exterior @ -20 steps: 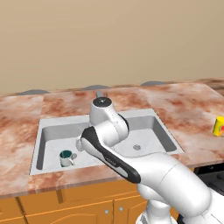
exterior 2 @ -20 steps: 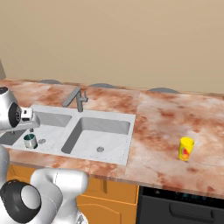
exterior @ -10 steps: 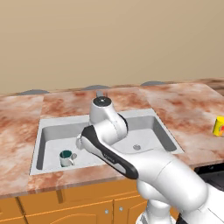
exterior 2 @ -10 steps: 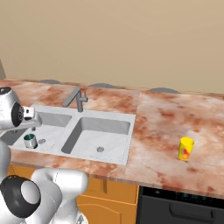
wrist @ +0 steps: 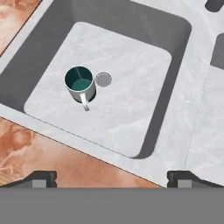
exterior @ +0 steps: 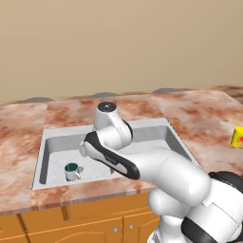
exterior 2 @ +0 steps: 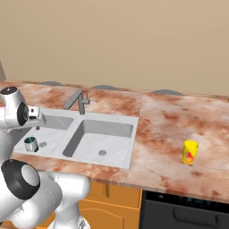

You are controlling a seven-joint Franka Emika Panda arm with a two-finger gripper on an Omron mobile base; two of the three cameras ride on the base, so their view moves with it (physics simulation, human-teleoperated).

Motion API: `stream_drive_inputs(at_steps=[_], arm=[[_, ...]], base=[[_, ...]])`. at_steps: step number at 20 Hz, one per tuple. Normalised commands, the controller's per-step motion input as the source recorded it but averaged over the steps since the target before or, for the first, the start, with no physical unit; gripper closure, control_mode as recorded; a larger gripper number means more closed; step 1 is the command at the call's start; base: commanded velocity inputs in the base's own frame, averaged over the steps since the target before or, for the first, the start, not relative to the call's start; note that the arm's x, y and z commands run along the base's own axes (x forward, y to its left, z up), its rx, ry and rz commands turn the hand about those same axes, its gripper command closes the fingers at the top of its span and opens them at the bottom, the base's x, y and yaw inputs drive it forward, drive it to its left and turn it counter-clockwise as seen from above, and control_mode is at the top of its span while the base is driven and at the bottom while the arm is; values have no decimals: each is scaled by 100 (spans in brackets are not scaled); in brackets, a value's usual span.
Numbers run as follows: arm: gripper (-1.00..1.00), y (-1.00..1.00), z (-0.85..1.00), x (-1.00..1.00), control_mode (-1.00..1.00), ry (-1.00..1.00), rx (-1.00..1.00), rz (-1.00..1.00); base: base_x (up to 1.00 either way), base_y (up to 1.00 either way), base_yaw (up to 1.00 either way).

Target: Move any existing items from the left basin to the right basin for drying. Then move the cup from the counter to the left basin of the sink for washing.

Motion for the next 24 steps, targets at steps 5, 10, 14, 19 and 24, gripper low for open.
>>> stream_drive_inputs(at_steps=[5, 10, 14, 19, 24], arm=[[-100, 34, -25, 25, -100, 8, 0, 0], [-100, 23, -16, 21, -100, 5, 0, 0], [-100, 3, -6, 23, -100, 0, 0, 0], [-100, 11, -14, 16, -100, 1, 0, 0], [-100, 29, -21, 17, -100, 9, -4, 0]], base=[[0, 0, 0], [0, 0, 0], [0, 0, 0], [0, 0, 0], [0, 0, 0]])
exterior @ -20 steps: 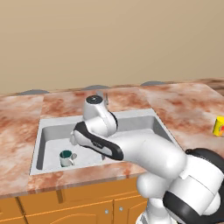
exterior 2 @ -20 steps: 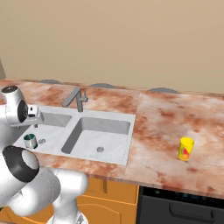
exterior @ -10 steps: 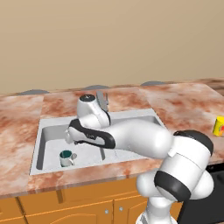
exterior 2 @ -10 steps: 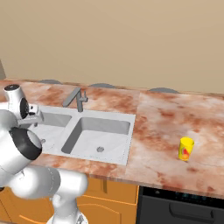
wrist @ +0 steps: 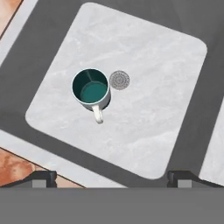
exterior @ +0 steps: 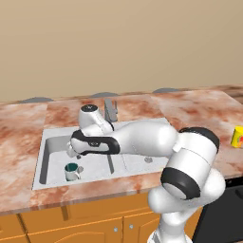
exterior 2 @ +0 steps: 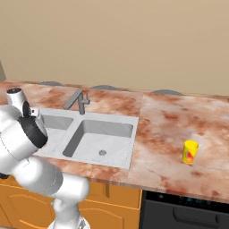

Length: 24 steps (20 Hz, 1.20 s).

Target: Move any existing items from the left basin to the right basin for drying. Then move the cup from the counter to the left basin of the sink for washing.

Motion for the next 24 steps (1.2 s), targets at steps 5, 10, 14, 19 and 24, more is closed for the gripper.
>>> stream_drive_inputs(at_steps=[5, 10, 14, 19, 24], arm=[[-100, 23, -17, 20, -100, 10, -3, 0], [-100, 13, -11, 18, -100, 7, -1, 0], [-100, 14, -7, 19, -100, 6, -1, 0], [-100, 12, -13, 18, -100, 7, -2, 0], [-100, 9, -16, 16, -100, 5, -1, 0]], base=[[0, 0, 0], [0, 0, 0], [0, 0, 0], [0, 0, 0], [0, 0, 0]])
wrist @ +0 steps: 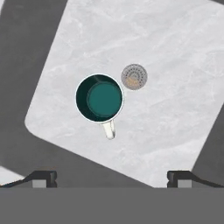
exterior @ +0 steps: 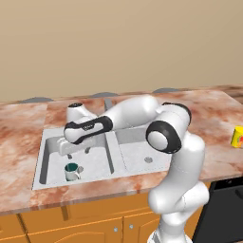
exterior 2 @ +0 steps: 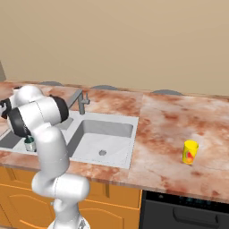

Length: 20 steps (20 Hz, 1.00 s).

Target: Move any existing items from the left basin to the right basin for drying. Then move the cup from the counter to the left basin of the sink for washing.

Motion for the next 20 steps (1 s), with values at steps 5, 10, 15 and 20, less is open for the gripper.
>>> stream_drive_inputs(at_steps=[5, 10, 15, 20], arm=[[-100, 7, -34, 16, -100, 2, -3, 0], [-100, 4, -31, 7, -100, 0, -4, 0], [-100, 6, -12, 0, -100, 0, -3, 0], [-100, 6, -1, 0, -100, 0, 0, 0]], base=[[0, 0, 0], [0, 0, 0], [0, 0, 0], [0, 0, 0]])
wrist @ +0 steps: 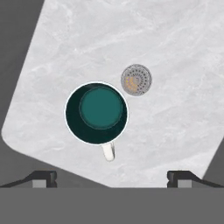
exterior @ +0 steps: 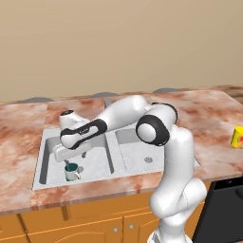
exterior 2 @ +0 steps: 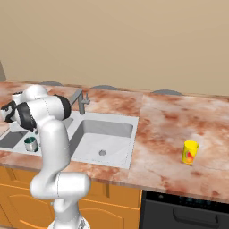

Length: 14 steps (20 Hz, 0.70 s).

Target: Move any existing items from the left basin to the right basin for drying. Then move the cup from the counter to the left basin of the sink for washing.

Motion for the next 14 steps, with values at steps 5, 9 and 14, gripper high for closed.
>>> stream_drive_inputs(at_steps=[5, 9, 14], arm=[[-100, 5, -6, 0, -100, 0, 0, 0], [-100, 1, -13, 0, -100, 0, 0, 0], [-100, 2, -12, 0, -100, 0, 0, 0]], base=[[0, 0, 0], [0, 0, 0], [0, 0, 0]])
